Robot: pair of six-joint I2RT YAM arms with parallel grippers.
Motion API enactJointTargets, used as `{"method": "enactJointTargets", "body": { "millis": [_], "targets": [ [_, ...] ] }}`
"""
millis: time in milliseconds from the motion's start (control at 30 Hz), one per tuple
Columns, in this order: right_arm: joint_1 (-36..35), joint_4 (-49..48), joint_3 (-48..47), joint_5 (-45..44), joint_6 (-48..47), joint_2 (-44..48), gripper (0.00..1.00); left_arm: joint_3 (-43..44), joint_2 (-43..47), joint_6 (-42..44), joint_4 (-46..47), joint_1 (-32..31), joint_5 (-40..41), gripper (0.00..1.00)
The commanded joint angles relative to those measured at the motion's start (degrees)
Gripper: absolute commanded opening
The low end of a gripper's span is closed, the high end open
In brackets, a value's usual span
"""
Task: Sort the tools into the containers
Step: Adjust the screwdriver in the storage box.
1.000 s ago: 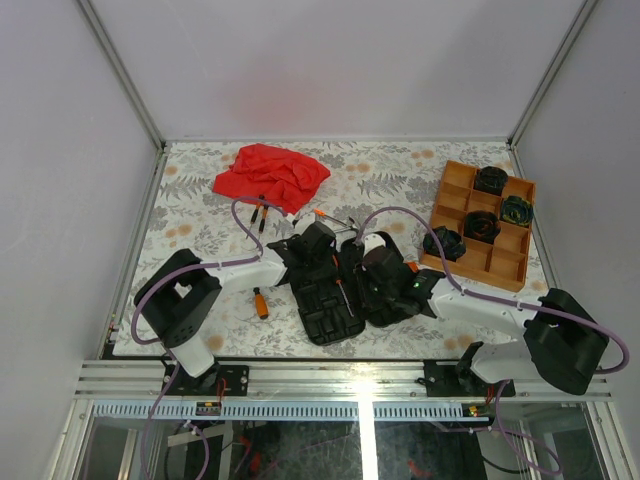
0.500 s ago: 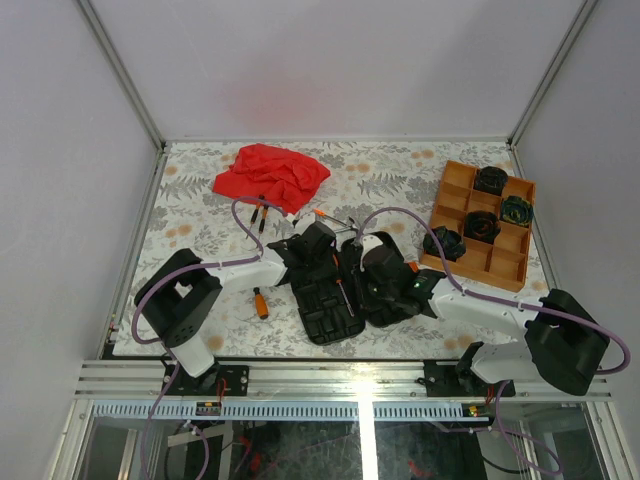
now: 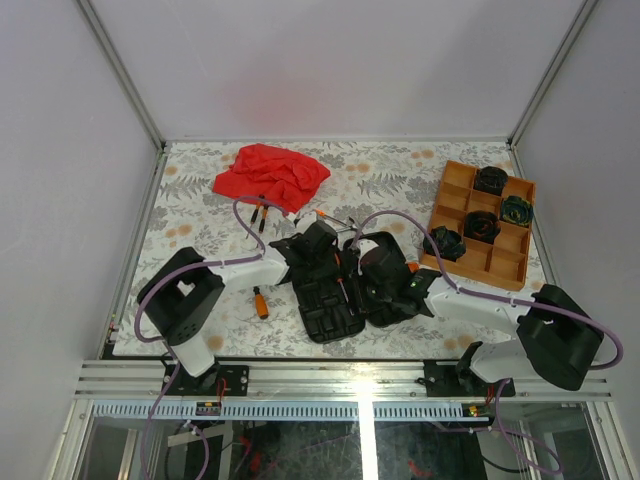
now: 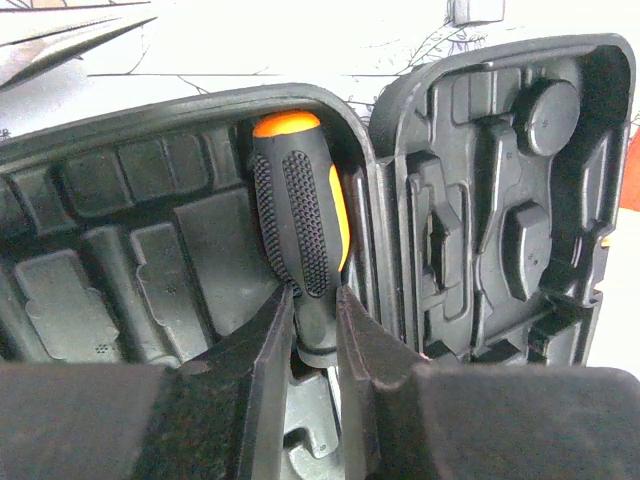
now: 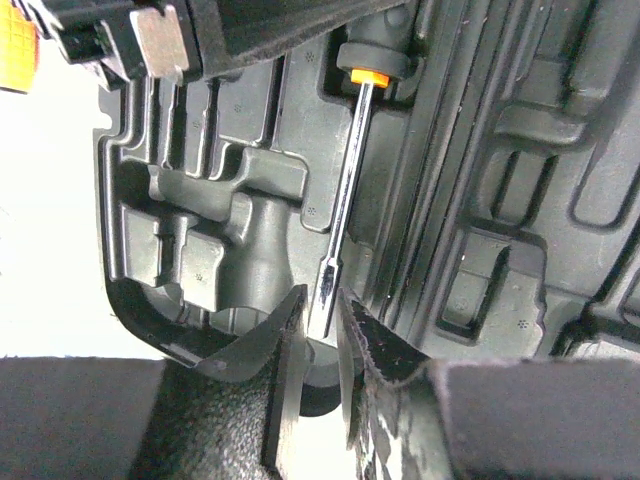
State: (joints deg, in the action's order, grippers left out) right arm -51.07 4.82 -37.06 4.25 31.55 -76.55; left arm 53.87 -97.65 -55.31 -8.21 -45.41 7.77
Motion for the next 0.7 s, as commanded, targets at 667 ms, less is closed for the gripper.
{"method": "enactJointTargets", "body": {
  "millis": [667],
  "targets": [
    [-0.7, 8.0, -1.9, -10.1, 2.8, -7.2, 0.00, 2.0, -8.2, 1.0, -6.8, -0.5, 2.3, 0.01]
  ]
}}
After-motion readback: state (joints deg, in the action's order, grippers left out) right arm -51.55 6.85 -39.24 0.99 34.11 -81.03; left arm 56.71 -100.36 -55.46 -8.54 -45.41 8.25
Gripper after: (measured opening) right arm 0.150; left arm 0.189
